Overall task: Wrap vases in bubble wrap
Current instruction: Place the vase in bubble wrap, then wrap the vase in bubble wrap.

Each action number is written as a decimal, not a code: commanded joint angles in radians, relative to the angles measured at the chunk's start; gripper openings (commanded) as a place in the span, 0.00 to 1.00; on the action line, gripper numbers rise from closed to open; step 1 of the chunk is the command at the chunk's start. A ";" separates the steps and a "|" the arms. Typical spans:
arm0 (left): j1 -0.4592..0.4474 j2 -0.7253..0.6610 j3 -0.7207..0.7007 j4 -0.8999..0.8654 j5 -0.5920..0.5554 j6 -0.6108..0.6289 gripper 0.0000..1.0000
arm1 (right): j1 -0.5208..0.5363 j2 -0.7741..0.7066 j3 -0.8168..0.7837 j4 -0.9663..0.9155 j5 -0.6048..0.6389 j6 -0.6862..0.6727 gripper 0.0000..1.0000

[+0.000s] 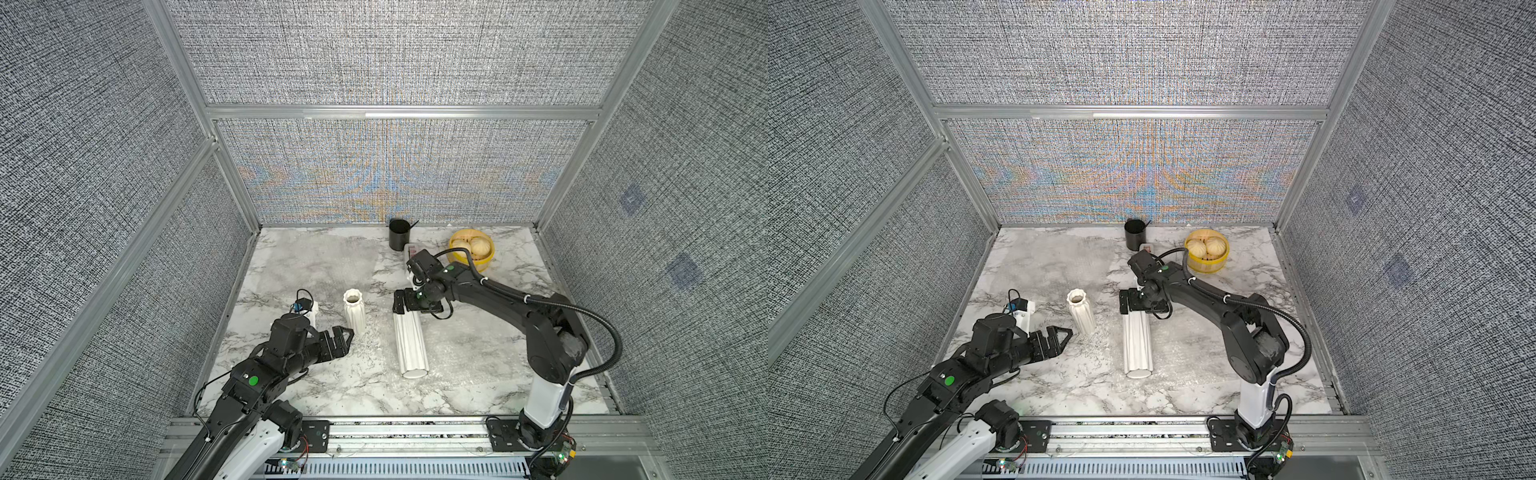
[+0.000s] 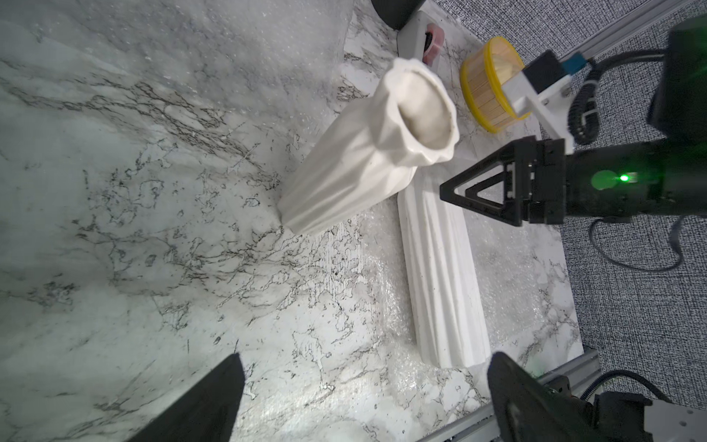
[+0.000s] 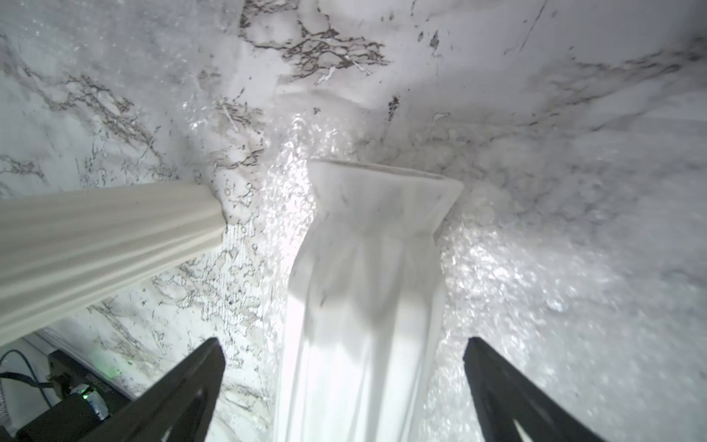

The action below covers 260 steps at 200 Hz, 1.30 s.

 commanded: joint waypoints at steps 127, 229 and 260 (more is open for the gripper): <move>0.000 -0.076 -0.116 -0.028 -0.103 -0.121 0.99 | 0.476 0.049 0.041 -0.093 0.401 0.113 0.62; 0.000 -0.100 -0.161 -0.025 -0.128 -0.174 0.99 | 0.507 0.226 0.084 -0.136 0.524 0.078 0.37; 0.001 -0.067 -0.156 -0.020 -0.117 -0.172 0.99 | 0.505 0.245 0.065 -0.123 0.526 0.085 0.30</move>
